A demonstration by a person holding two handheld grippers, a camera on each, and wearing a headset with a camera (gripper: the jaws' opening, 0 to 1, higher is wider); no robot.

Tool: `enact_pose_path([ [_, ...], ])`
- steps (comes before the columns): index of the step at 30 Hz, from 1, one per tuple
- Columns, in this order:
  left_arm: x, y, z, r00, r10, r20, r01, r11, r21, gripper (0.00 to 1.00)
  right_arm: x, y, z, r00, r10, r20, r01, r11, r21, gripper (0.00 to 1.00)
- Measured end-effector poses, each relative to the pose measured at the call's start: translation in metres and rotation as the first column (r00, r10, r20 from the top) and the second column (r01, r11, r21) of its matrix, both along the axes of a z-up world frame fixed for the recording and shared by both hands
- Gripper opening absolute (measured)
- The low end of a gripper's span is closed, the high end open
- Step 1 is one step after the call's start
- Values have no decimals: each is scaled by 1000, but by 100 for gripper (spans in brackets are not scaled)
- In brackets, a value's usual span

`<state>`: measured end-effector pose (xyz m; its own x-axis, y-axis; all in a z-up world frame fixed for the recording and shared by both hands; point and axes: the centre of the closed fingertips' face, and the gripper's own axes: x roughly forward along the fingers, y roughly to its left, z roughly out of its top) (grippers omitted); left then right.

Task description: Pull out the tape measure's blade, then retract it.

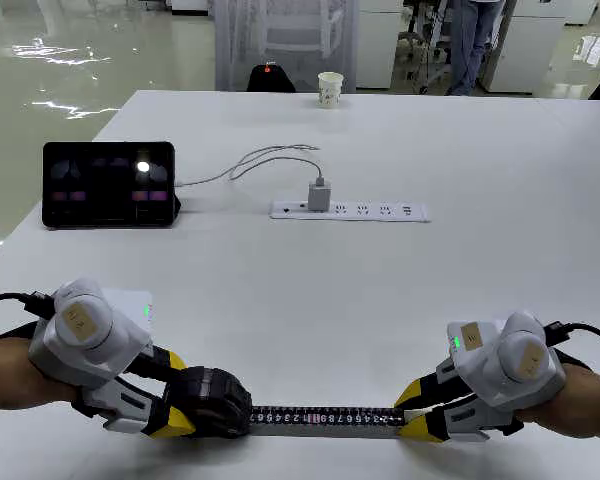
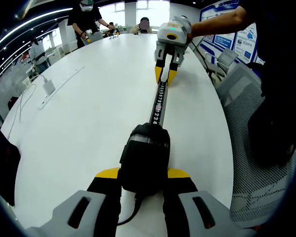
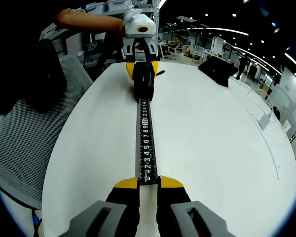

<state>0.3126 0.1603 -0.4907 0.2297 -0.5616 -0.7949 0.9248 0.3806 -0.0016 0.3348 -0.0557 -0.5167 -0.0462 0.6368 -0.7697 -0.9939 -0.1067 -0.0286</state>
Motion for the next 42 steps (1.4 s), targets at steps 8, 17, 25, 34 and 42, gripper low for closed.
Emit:
enact_pose_path([
  [8, 1, 1, -1, 1000, -3, -1, 3, 1000, 3, 26, 1, -11, 0, 1000, -8, 2, 8, 1000, -14, 8],
  [17, 0, 1, -1, 1000, -5, -2, 5, 1000, 8, 26, 4, -22, 0, 1000, -20, 4, 20, 999, -26, 8],
  [25, 0, 0, 0, 1000, -6, -2, 6, 1000, 9, 26, 6, -31, 0, 1000, -25, 8, 25, 999, -44, 8],
  [34, -1, 0, 1, 1000, -9, -3, 9, 1000, 14, 26, 7, -42, -1, 1000, -26, 17, 27, 997, -75, 8],
  [42, 0, 0, 0, 1000, -10, -3, 10, 1000, 16, 26, 9, -51, -2, 999, -33, 22, 35, 995, -98, 8],
])
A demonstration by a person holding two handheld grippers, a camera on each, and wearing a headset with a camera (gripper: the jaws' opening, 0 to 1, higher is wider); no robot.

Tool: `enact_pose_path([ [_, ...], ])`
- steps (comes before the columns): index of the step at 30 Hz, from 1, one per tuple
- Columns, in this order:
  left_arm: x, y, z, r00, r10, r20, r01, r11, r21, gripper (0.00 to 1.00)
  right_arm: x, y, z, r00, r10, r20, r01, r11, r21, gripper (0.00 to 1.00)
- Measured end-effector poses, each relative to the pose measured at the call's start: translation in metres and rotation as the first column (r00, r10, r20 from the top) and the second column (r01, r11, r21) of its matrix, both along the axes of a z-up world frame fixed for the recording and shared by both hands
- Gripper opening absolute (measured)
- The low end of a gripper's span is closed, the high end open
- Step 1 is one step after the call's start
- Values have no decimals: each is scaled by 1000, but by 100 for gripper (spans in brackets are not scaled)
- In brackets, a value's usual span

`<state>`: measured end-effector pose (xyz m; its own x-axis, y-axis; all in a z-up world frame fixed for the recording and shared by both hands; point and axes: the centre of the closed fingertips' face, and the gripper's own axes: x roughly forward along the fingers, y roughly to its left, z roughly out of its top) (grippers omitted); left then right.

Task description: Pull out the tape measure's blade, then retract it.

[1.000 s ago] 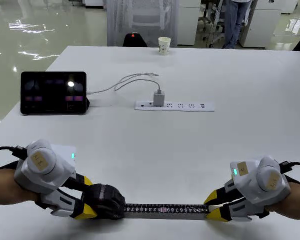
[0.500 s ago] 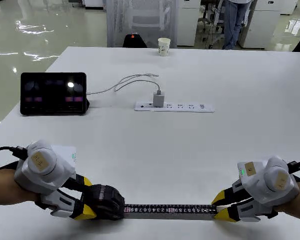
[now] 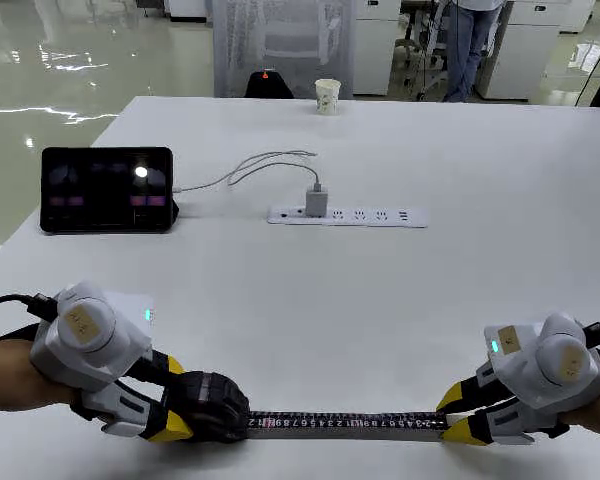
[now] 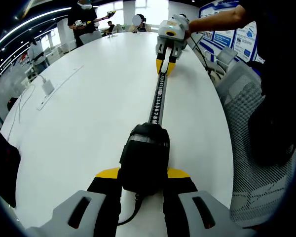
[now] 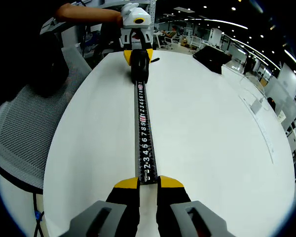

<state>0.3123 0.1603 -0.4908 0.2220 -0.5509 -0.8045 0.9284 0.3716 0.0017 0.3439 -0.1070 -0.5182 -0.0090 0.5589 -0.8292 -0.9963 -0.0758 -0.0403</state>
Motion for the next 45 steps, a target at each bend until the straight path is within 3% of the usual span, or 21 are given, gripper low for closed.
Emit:
enact_pose_path([
  [10, 1, 0, -1, 1000, -4, 0, 4, 1000, 6, 26, 2, -10, 0, 1000, -15, 4, 15, 1000, -17, 8],
  [19, 0, -1, 0, 1000, -7, 4, 7, 1000, 22, 27, -1, -10, -1, 1000, -21, -12, 21, 999, -28, 9],
  [25, 1, 2, 0, 1000, -11, 5, 10, 999, 48, 26, -1, -10, -1, 1000, -9, -5, 9, 999, -42, 10],
  [45, 0, 3, 0, 1000, -11, 8, 10, 997, 73, 26, 0, -10, -1, 1000, 6, 13, -5, 996, -86, 12],
])
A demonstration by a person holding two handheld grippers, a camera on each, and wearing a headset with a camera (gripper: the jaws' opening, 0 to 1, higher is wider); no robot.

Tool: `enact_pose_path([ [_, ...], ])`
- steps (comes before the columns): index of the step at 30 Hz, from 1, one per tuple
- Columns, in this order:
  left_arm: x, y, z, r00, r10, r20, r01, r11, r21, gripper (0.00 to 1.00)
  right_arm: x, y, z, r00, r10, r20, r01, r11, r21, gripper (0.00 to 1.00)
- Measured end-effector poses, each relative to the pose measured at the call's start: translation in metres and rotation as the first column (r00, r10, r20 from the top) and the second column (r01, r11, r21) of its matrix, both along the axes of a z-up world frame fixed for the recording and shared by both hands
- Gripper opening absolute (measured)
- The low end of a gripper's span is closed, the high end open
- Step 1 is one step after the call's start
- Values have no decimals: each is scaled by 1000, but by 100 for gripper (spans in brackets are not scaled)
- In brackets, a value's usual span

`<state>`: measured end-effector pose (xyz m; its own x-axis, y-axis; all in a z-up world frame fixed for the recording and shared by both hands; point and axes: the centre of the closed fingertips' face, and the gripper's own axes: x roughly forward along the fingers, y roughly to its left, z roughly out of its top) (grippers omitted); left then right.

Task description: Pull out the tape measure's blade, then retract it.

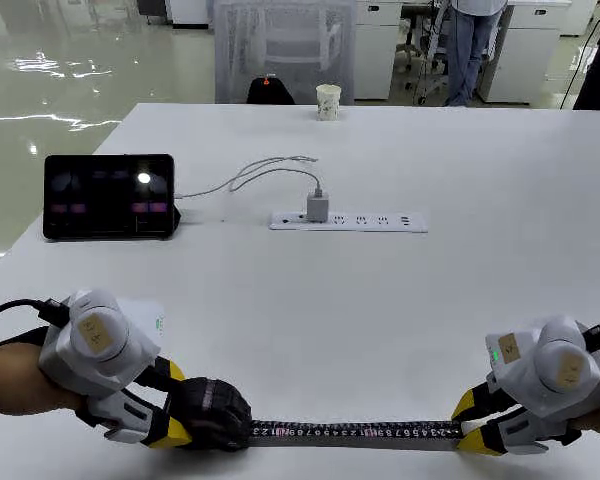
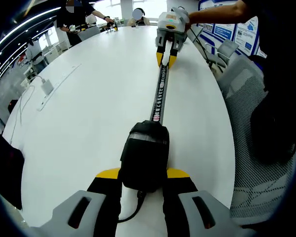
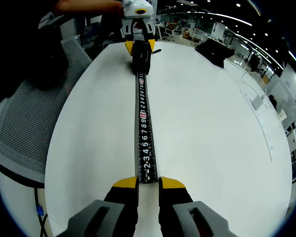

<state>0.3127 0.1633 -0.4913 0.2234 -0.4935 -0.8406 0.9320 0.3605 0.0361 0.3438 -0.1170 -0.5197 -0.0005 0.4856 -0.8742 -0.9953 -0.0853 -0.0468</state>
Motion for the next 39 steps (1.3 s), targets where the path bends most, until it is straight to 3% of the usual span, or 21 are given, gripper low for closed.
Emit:
enact_pose_path([
  [10, 0, 3, 0, 1000, 14, 5, -14, 1000, 12, 26, -1, 1, -1, 1000, -5, 17, 5, 1000, -10, 14],
  [21, -5, 9, 0, 998, 54, 8, -54, 999, 7, 31, -5, -2, 3, 998, -57, 23, 57, 998, 0, 20],
  [31, -19, 15, 3, 992, 129, 6, -129, 992, -18, 43, -14, -6, 5, 990, -143, 10, 142, 989, 28, 33],
  [39, -26, 16, 10, 978, 207, 3, -206, 977, -62, 54, -23, -9, 9, 976, -217, -5, 217, 974, 66, 43],
])
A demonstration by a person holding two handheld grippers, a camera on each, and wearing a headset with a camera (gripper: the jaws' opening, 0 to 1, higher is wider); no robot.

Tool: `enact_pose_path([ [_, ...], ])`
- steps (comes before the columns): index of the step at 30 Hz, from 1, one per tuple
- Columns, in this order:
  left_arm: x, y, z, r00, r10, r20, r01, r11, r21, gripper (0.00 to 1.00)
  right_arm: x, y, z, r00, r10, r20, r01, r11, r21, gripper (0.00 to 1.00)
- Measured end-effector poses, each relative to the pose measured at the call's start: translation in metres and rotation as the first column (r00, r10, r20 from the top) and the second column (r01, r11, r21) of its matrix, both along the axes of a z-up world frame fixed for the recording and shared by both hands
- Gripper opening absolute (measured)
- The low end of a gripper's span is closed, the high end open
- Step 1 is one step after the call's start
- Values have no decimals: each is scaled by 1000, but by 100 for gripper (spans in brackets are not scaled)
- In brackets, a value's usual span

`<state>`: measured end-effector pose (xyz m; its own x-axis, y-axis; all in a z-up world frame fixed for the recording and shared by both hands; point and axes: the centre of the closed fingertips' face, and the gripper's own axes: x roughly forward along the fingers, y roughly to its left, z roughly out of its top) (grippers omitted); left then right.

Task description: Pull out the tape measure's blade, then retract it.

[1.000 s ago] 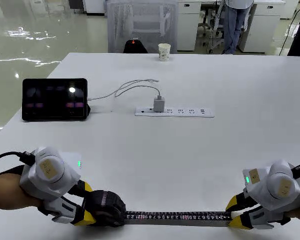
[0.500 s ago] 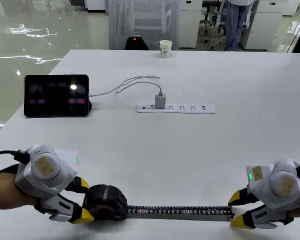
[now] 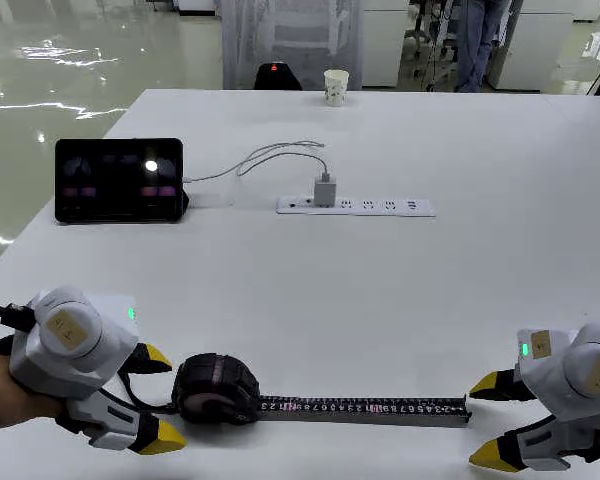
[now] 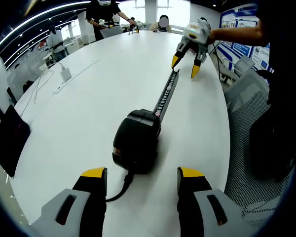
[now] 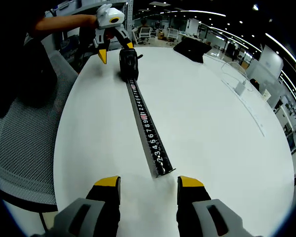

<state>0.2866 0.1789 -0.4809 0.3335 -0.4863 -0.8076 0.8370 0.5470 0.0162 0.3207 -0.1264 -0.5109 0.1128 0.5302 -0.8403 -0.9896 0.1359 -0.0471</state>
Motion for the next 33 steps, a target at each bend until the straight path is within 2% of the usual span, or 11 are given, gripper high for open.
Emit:
enact_pose_path([
  [10, -12, -9, 8, 995, 98, 13, -97, 992, -78, 62, -15, -1, 5, 994, -104, -29, 105, 993, 52, 55],
  [13, -14, -13, 11, 989, 146, 25, -143, 983, -115, 64, -18, 0, 7, 991, -132, -28, 134, 989, 69, 57],
  [17, -19, -15, 13, 983, 180, 31, -174, 975, -137, 67, -22, 1, 9, 987, -161, -29, 163, 982, 91, 61],
  [22, -22, -17, 15, 968, 249, 37, -239, 955, -175, 71, -26, 4, 13, 978, -208, -30, 210, 969, 128, 65],
  [27, -30, -21, 12, 957, 286, 38, -274, 943, -188, 75, -29, 7, 17, 969, -246, -20, 246, 957, 154, 68],
  [30, -31, -21, 14, 941, 335, 46, -318, 923, -216, 76, -29, 9, 22, 960, -280, -18, 279, 943, 184, 70],
  [33, -33, -20, 15, 928, 368, 55, -347, 909, -229, 77, -32, 11, 24, 954, -301, -18, 298, 934, 198, 72],
])
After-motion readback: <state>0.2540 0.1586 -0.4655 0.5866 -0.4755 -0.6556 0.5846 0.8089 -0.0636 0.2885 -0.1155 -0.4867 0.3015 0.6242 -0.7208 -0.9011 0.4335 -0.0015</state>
